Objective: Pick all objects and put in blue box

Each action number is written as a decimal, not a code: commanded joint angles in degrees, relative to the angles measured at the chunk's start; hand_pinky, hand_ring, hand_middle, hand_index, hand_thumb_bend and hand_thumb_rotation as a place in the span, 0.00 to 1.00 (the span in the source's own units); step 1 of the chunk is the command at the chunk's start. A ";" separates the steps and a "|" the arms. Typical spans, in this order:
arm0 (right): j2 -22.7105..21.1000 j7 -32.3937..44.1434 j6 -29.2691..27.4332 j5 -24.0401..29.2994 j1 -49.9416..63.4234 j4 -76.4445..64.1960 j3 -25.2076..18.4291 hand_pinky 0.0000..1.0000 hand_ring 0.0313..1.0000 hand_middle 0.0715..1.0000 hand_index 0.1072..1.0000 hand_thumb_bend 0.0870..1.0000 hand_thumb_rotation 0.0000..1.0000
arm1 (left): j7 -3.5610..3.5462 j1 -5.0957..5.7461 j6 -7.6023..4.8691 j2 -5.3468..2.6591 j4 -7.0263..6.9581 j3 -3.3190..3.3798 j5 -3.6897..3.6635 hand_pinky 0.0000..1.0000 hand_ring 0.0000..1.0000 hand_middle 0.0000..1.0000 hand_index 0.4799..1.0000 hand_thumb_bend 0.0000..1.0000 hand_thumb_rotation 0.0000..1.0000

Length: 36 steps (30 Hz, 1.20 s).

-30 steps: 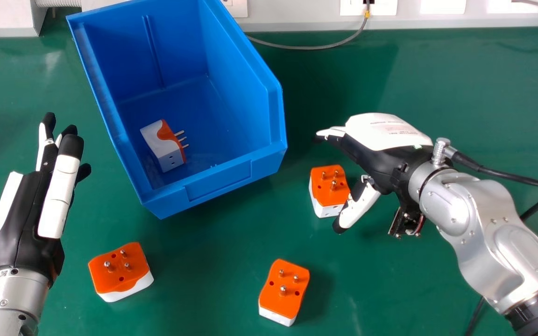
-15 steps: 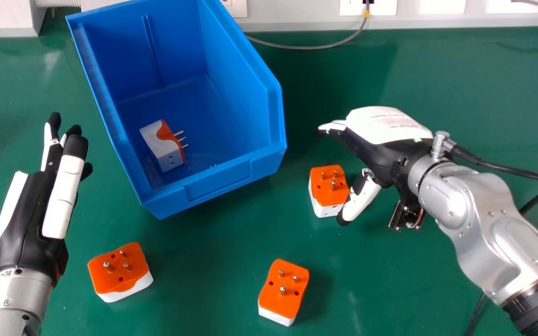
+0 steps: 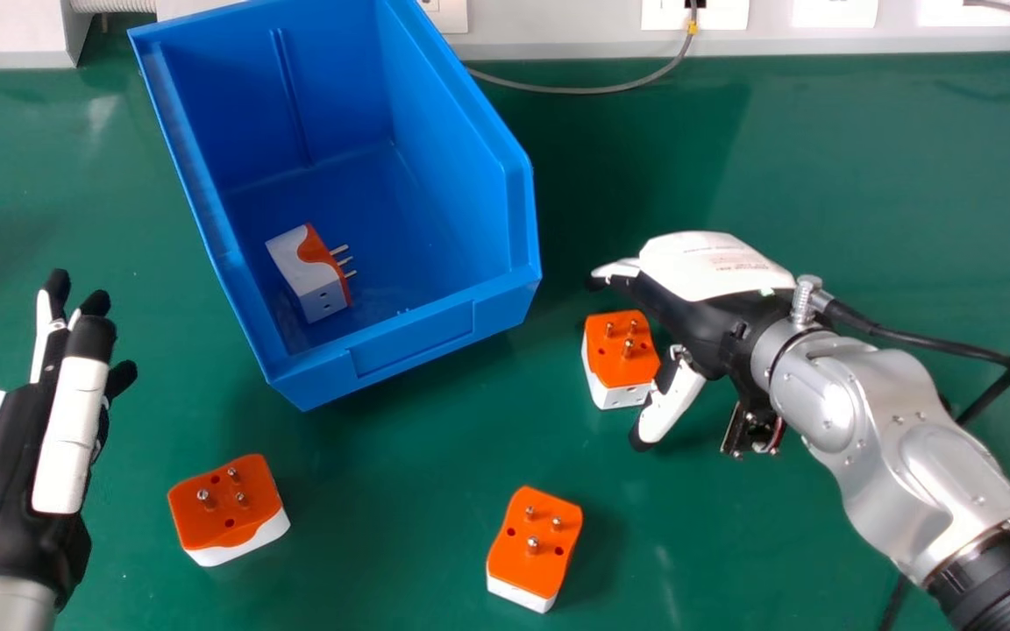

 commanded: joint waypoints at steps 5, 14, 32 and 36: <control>0.51 -1.95 -1.61 -0.82 -3.39 3.68 1.36 0.81 0.88 0.91 0.85 0.63 0.15 | -0.20 1.44 -0.86 -0.67 -3.30 1.04 -1.12 0.93 0.99 0.99 1.00 0.88 0.96; 0.57 -1.43 -0.52 -1.22 -4.15 5.16 2.50 0.81 0.88 0.90 0.85 0.62 0.15 | -0.81 3.04 -1.17 -0.56 -4.16 1.63 -1.11 0.93 0.99 0.99 1.00 0.88 0.95; 1.34 -2.70 -2.17 -1.09 -6.96 10.28 3.78 0.79 0.87 0.89 0.84 0.61 0.12 | -0.39 4.06 -1.39 -1.24 -5.84 1.72 0.20 0.93 0.99 1.00 1.00 0.89 0.96; 1.35 -2.39 -2.21 -1.25 -6.96 9.83 3.94 0.79 0.86 0.89 0.83 0.61 0.12 | -0.24 4.26 -0.95 -1.38 -6.36 1.64 0.08 0.93 0.99 0.99 1.00 0.89 0.96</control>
